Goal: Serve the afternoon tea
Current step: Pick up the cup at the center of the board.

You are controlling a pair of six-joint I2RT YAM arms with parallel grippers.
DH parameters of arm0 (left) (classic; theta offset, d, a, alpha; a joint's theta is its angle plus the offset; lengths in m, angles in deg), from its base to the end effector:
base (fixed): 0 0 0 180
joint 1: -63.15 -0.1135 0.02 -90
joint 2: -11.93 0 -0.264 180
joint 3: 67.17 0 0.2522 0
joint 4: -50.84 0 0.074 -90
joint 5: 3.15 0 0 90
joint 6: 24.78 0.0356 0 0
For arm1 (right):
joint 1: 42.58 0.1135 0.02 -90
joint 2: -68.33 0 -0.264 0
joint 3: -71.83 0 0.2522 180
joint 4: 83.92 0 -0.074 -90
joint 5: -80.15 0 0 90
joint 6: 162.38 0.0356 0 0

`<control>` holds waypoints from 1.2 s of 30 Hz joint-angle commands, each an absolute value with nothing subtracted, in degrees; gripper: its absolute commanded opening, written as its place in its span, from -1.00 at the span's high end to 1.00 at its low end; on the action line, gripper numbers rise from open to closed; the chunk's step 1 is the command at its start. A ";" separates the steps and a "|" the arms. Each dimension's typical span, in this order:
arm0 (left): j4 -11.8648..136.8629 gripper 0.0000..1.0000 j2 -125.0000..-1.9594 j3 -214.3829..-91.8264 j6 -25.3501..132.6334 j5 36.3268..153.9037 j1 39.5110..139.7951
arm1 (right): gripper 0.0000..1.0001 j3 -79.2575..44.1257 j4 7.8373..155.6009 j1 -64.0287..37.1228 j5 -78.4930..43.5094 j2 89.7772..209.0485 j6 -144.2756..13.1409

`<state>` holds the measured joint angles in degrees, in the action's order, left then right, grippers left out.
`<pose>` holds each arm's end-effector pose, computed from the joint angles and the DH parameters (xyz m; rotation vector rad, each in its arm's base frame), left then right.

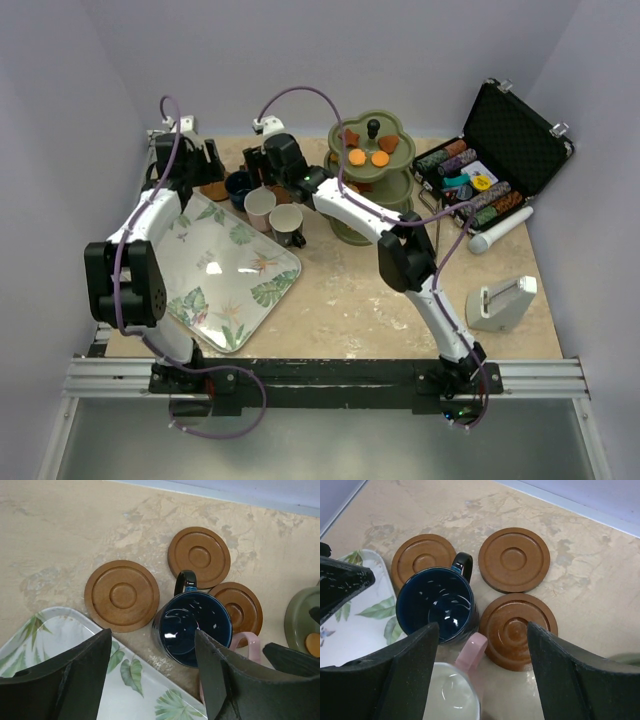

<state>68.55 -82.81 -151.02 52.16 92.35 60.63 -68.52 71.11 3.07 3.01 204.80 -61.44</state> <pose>0.3853 0.0135 0.2766 -0.2225 2.0623 -0.2123 0.4002 0.3981 0.2733 -0.4375 1.9050 0.4404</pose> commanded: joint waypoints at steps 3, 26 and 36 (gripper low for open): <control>68.29 -0.44 -85.72 -155.29 52.47 94.68 60.69 | -0.50 -72.02 71.67 3.92 -0.97 204.04 -63.85; 73.57 -0.19 -98.29 -161.97 54.32 94.50 64.65 | -0.26 -60.41 71.33 3.91 2.28 199.20 -65.26; 73.48 0.58 -100.22 -163.29 53.00 94.94 65.09 | 0.03 -59.18 71.77 3.91 -1.41 199.73 -64.91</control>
<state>73.71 -100.41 -160.88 53.91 94.01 64.69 -59.21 70.54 3.96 0.11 202.50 -64.50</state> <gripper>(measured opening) 0.285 0.515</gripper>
